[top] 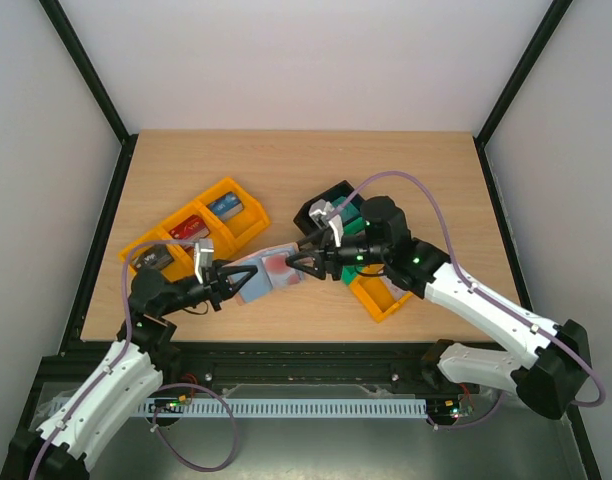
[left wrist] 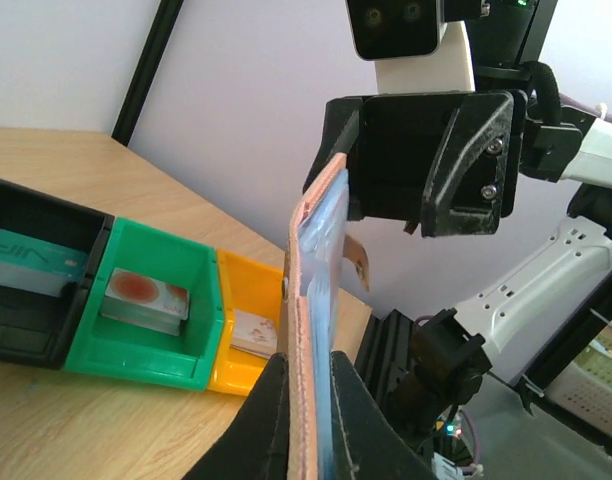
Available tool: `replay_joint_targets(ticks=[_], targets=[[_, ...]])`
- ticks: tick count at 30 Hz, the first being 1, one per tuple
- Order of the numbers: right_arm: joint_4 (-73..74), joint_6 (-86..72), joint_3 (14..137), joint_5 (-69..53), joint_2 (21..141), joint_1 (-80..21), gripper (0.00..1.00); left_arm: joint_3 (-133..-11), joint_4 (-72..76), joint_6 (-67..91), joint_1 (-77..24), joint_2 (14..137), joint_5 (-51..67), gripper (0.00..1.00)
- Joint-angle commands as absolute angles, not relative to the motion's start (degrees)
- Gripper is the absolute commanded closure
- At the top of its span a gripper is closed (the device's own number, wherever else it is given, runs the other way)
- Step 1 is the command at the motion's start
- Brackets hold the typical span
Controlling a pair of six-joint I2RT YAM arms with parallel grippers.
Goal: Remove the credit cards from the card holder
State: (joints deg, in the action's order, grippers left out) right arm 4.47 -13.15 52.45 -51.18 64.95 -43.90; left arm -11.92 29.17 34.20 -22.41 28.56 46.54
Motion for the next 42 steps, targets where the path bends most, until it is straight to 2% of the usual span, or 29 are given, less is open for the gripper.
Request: replay_joint_targets(ticks=[1,12,24,31,38,42], targets=[[4.6,-12.5,52.0,-43.9,61.1,-44.0,0.53,-13.4,31.3,29.9,-21.8,27.1,45.2,0.98],[10.1,-9.5,51.8,-36.8,62.2,-44.0,0.57,-15.1,31.8,24.9,-21.8,26.5,47.2,0.98],[9.7,-6.9,49.7,-33.5,62.8,-44.0,0.53,-16.2,32.4,23.3,-21.8,26.4,48.1,0.98],[8.7,-7.3,48.9,-35.4,64.1,-44.0,0.47,-16.1,33.0,23.1,-21.8,26.6,48.2,0.98],[8.7,-6.4,49.0,-33.6,64.6,-44.0,0.46,-17.1,32.2,22.3,-21.8,26.4,49.0,0.98],[6.9,-6.6,49.0,-36.8,64.8,-44.0,0.38,-17.2,31.9,21.1,-21.8,26.6,49.6,0.98]])
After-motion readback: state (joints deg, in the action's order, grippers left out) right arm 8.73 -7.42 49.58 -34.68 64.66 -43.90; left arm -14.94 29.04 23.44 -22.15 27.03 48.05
